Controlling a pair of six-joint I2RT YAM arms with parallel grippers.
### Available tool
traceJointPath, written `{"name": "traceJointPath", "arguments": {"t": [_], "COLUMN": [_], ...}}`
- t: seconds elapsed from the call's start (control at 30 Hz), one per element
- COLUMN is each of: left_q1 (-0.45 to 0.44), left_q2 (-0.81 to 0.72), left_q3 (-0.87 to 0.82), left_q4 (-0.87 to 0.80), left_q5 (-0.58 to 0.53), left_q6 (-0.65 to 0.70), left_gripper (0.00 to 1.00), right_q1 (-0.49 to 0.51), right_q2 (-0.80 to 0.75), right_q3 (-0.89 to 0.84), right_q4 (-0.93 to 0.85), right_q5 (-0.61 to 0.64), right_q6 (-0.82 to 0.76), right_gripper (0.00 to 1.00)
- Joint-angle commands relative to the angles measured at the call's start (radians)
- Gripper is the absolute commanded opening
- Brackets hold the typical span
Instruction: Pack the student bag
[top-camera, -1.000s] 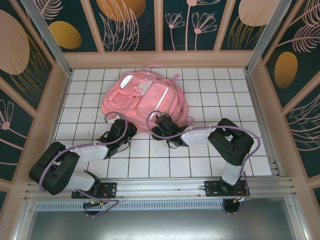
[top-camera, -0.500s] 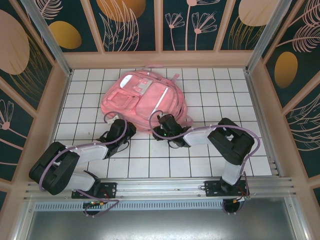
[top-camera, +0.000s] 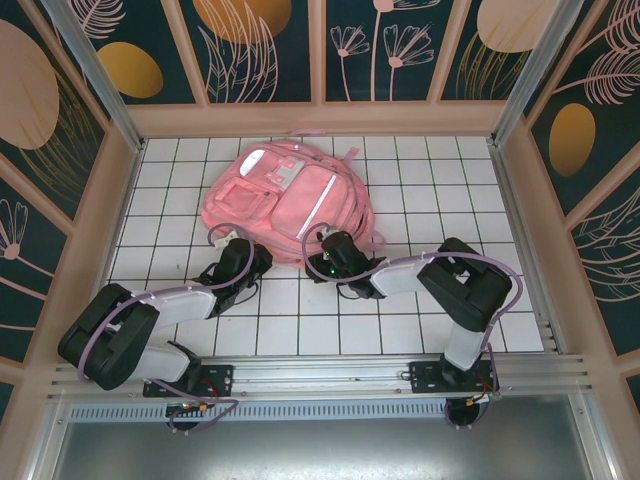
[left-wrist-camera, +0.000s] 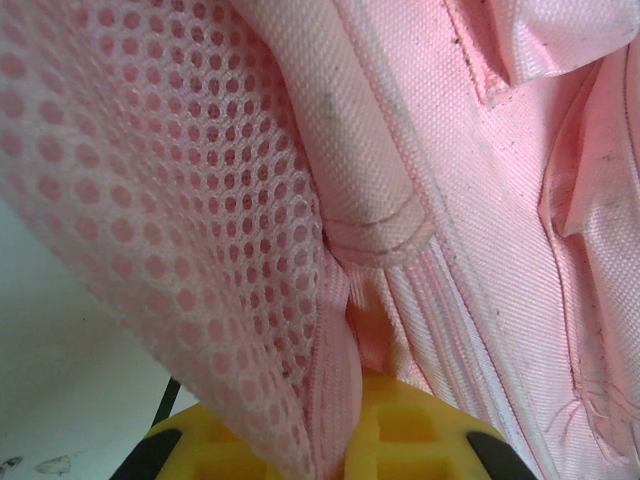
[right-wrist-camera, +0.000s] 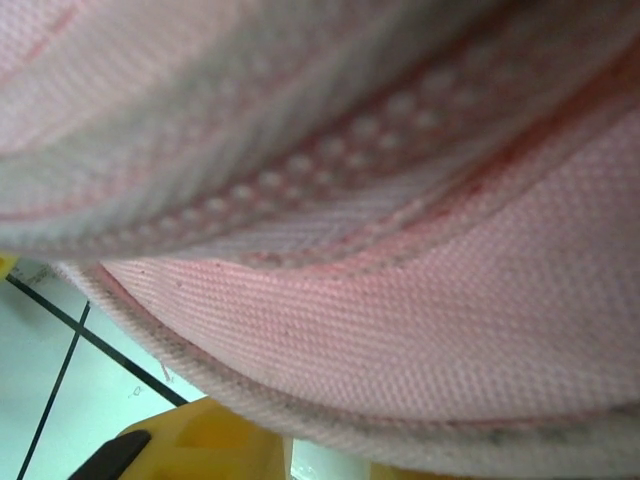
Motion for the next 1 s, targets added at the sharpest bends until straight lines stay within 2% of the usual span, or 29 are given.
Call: {"name": "traceJointPath", "arguments": {"t": [0.0, 0.1, 0.23, 0.5, 0.6, 0.97], "left_q1": [0.005, 0.005, 0.005, 0.005, 0.005, 0.003], "left_q2": [-0.005, -0.004, 0.000, 0.006, 0.004, 0.013], "left_q3": [-0.018, -0.016, -0.015, -0.008, -0.008, -0.009], "left_q4": [0.009, 0.010, 0.012, 0.017, 0.020, 0.034], "left_q5": [-0.030, -0.031, -0.027, -0.017, -0.014, -0.006], "left_q6": [0.010, 0.010, 0.011, 0.011, 0.013, 0.007], "left_gripper": [0.00, 0.00, 0.00, 0.00, 0.00, 0.00], "right_q1": [-0.006, -0.006, -0.007, -0.007, -0.007, -0.007], "right_q2": [-0.055, -0.069, -0.056, 0.019, 0.028, 0.024], "right_q3": [-0.019, -0.020, -0.004, 0.050, 0.054, 0.031], "right_q4": [-0.027, -0.045, -0.029, 0.040, 0.055, 0.182], "right_q5": [0.133, 0.181, 0.181, 0.032, 0.009, -0.199], "right_q6": [0.024, 0.017, 0.000, -0.036, -0.041, -0.048], "right_gripper": [0.31, 0.35, 0.36, 0.36, 0.36, 0.35]}}
